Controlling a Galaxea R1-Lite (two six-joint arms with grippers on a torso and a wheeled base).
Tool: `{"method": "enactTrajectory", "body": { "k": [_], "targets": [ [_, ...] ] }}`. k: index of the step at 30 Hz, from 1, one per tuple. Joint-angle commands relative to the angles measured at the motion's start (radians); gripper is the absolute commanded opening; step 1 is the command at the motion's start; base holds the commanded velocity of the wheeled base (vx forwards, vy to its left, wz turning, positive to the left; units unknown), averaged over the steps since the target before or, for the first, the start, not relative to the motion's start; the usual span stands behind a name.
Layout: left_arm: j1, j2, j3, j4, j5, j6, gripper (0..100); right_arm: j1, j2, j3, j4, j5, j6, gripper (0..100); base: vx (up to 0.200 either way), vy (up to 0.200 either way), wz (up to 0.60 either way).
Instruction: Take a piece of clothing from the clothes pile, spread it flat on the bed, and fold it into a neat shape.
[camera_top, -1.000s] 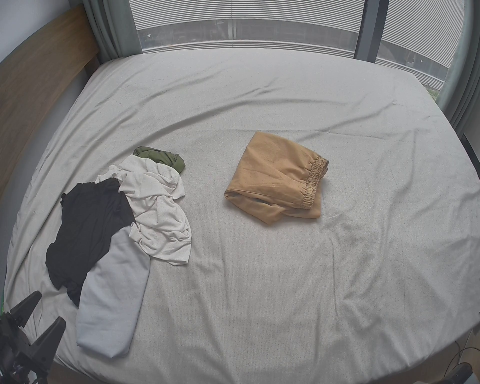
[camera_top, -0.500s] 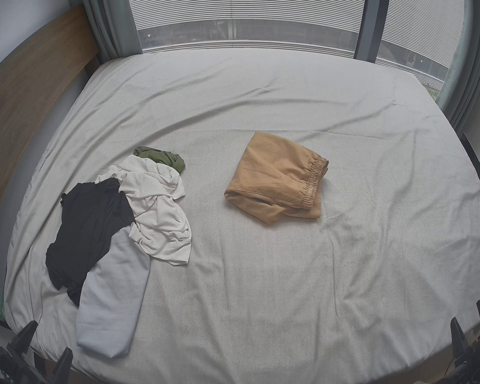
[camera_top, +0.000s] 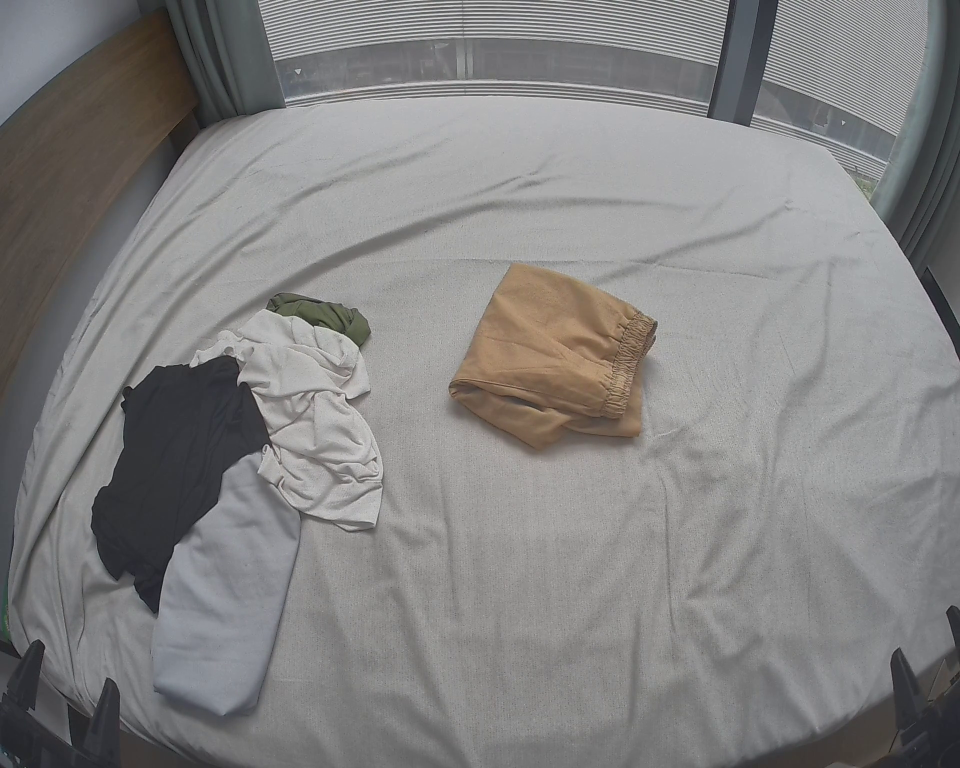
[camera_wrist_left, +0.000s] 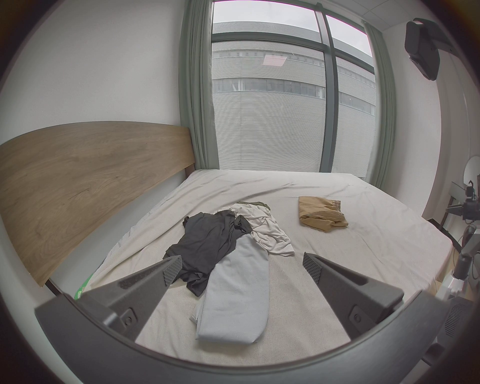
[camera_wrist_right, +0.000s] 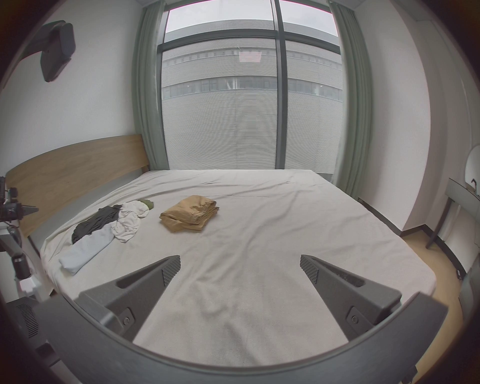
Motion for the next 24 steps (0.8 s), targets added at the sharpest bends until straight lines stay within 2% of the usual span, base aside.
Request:
{"method": "enactTrajectory", "body": {
  "k": [1,5,8,11,24],
  "targets": [
    [0.003,-0.016,0.018,0.001,0.000,0.002,100,-0.001,-0.013,0.006,-0.021,0.001,-0.005,100,0.000,0.000,0.00],
    [0.003,-0.016,0.018,0.001,0.000,0.002,100,0.000,-0.013,0.024,-0.067,-0.042,0.026,100,0.000,0.000,0.00],
    [0.003,-0.016,0.018,0.001,0.000,0.002,100,0.000,-0.013,0.024,-0.013,-0.094,0.003,100,0.000,0.000,0.00],
    [0.003,-0.016,0.018,0.001,0.000,0.002,100,0.005,-0.001,0.012,0.033,-0.097,-0.002,100,0.000,0.000,0.00],
    [0.001,-0.016,0.018,0.001,-0.001,0.003,100,0.002,-0.004,0.012,0.027,-0.094,-0.002,100,0.000,0.000,0.00]
  ]
}}
